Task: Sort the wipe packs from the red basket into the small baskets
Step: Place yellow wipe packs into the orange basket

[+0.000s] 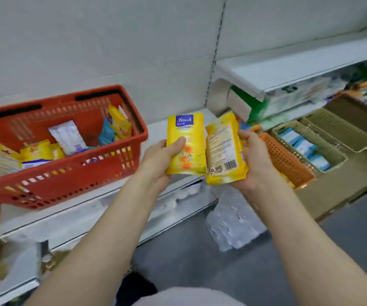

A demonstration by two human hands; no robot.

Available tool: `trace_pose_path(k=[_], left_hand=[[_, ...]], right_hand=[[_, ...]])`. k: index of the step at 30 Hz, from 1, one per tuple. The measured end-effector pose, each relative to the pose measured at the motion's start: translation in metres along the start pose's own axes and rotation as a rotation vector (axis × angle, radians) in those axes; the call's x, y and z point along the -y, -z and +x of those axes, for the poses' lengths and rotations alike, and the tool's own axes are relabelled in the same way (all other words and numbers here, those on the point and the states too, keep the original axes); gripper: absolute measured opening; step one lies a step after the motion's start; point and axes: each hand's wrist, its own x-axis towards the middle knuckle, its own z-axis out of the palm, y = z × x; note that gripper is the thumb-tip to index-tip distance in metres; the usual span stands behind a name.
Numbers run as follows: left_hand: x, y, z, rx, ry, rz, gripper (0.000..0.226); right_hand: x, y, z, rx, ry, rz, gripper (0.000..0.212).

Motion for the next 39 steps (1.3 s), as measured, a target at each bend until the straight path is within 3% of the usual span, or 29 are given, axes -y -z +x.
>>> trace_pose_path(k=[4, 7, 11, 14, 17, 21, 30, 36, 39], left_hand=[[0.047, -0.061, -0.018, 0.033, 0.024, -0.011, 0.036], [0.066, -0.098, -0.022, 0.069, 0.043, 0.012, 0.029], [0.078, -0.139, -0.01, 0.085, 0.073, 0.031, 0.033], [0.084, -0.16, 0.015, 0.059, 0.083, 0.003, 0.036], [0.093, -0.178, 0.051, 0.01, 0.089, 0.007, 0.037], [0.098, -0.213, 0.099, -0.029, 0.121, -0.002, 0.038], [0.104, -0.262, 0.168, -0.2, 0.161, -0.007, 0.04], [0.135, -0.282, 0.184, -0.388, 0.137, -0.136, 0.021], [0.161, -0.293, 0.178, -0.505, 0.15, -0.224, 0.037]], right_hand=[[0.011, 0.079, -0.055, -0.019, -0.008, 0.08, 0.041], [0.028, 0.112, -0.076, -0.041, -0.014, 0.129, 0.039], [0.05, 0.143, -0.074, -0.086, -0.012, 0.001, 0.071], [0.07, 0.169, -0.06, -0.257, 0.029, -0.224, 0.077], [0.09, 0.201, -0.037, -0.389, 0.03, -0.381, 0.062], [0.128, 0.238, -0.008, -0.359, -0.007, -0.389, 0.029], [0.204, 0.299, 0.051, -0.472, -0.069, -0.459, 0.048], [0.242, 0.34, 0.104, -0.318, -0.152, -0.727, 0.039], [0.253, 0.357, 0.131, -0.162, -0.191, -0.933, 0.033]])
